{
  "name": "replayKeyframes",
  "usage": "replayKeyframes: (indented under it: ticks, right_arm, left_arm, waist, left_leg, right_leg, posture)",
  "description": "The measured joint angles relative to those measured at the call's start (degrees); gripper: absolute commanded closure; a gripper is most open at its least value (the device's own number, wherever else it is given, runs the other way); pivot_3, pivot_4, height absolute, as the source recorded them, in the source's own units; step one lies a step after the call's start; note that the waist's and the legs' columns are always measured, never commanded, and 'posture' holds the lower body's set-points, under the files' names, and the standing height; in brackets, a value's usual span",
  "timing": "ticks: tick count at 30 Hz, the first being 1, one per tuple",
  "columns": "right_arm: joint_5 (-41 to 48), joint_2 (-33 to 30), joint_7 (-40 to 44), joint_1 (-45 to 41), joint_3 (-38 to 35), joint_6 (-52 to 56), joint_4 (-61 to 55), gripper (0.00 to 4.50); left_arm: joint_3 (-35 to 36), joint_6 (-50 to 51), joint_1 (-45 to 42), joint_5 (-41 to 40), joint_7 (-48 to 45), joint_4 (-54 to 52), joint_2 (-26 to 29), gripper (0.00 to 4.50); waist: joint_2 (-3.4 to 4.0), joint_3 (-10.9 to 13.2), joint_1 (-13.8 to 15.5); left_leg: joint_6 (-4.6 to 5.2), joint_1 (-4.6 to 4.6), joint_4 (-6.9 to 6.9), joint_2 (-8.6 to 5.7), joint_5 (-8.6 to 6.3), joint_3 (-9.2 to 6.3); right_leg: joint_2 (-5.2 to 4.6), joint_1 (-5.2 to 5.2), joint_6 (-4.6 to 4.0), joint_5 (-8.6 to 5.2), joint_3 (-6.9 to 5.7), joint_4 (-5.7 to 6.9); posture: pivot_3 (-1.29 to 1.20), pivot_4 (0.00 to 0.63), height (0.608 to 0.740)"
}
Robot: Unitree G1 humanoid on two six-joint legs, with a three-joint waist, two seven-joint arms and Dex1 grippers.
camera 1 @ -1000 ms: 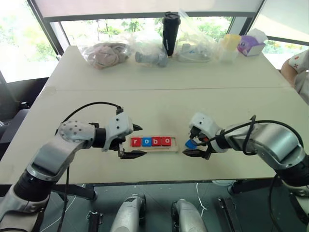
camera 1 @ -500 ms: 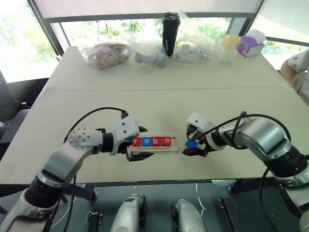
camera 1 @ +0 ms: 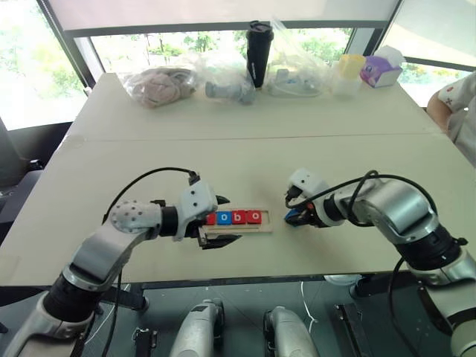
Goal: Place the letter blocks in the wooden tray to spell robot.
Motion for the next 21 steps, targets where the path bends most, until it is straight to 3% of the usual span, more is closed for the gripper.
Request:
replayKeyframes:
  ticks: [3,9,13,18,21]
  right_arm:
    - [0.52,3.61,-0.07,1.53,-5.30,-5.30,-0.43,3.35]
    - [2.72,15.60,-1.41,12.61,-22.18,-29.41,-4.59,3.35]
    - [1.73,20.54,-4.47,23.16,-27.47,-39.33,-5.00,3.35]
    - [3.85,29.79,-8.97,28.99,-31.02,-47.04,-5.52,3.35]
    - [3.52,31.24,-9.25,33.68,-30.90,-51.30,-5.97,1.84]
  left_arm:
    - [1.17,-0.17,-0.24,-0.84,-1.45,0.27,1.19,0.00]
    - [1.96,-1.11,-3.06,-0.93,-3.43,4.09,1.84,0.00]
    - [2.09,-1.04,-3.90,-1.14,-5.12,5.56,2.97,0.00]
    - [2.14,-1.04,-5.92,-1.63,-6.99,6.71,3.16,0.00]
    - [2.06,-0.89,-6.95,-1.70,-7.87,7.39,3.59,0.00]
  waist:
    - [0.07,0.04,0.02]
    - [0.03,0.02,0.80]
    - [0.03,0.02,0.41]
    - [0.09,0.02,-0.09]
    - [0.09,0.02,0.15]
  left_leg:
    - [0.00,-0.20,0.01,0.00,0.00,0.07]
    - [0.04,-0.28,0.01,-0.02,-0.01,0.11]
    - [0.07,-0.26,0.05,-0.04,-0.02,0.26]
    - [0.02,-0.07,-0.08,0.17,-0.01,0.31]
    - [-0.01,-0.02,-0.21,0.18,0.00,0.34]
  right_leg:
    - [-0.01,-0.16,0.14,0.08,0.01,0.02]
    - [-0.01,-0.12,0.44,0.25,-0.04,-0.03]
    - [-0.02,-0.17,0.54,0.32,0.10,-0.02]
    - [0.13,-0.19,0.56,0.34,0.14,0.05]
    - [0.12,-0.21,0.55,0.33,0.16,0.01]
  posture:
    - [0.00,0.150,0.740]
    - [0.00,0.150,0.740]
    - [0.00,0.150,0.740]
    - [0.00,0.150,0.740]
    - [0.00,0.150,0.740]
